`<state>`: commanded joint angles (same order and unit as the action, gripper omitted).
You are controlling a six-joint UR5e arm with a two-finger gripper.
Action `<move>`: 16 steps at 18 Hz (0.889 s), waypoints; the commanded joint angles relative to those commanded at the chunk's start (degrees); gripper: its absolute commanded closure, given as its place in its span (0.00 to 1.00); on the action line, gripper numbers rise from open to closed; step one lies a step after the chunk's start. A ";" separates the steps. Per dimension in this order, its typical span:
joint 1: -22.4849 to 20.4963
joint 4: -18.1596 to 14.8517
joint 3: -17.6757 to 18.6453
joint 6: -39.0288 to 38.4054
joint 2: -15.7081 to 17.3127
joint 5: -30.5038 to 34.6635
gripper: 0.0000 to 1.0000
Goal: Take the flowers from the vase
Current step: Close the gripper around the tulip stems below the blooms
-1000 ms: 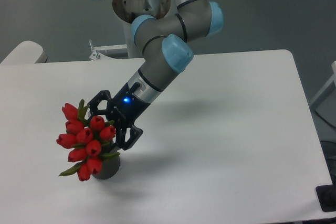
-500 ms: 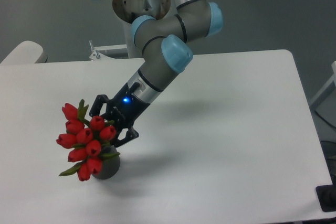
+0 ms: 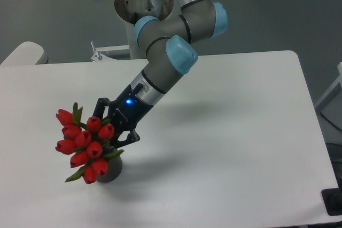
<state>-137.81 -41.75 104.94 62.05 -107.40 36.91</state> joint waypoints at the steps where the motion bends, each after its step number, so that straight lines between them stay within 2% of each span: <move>1: -0.09 0.00 0.00 0.09 0.09 0.00 0.76; 9: -0.70 -0.09 -0.26 -0.61 0.88 -0.18 0.76; 12: -1.06 -0.18 0.17 -0.79 2.72 -0.70 0.76; 16: -1.14 -0.18 -0.26 -6.06 5.53 -1.58 0.76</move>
<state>-138.96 -41.92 104.68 55.99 -101.87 35.34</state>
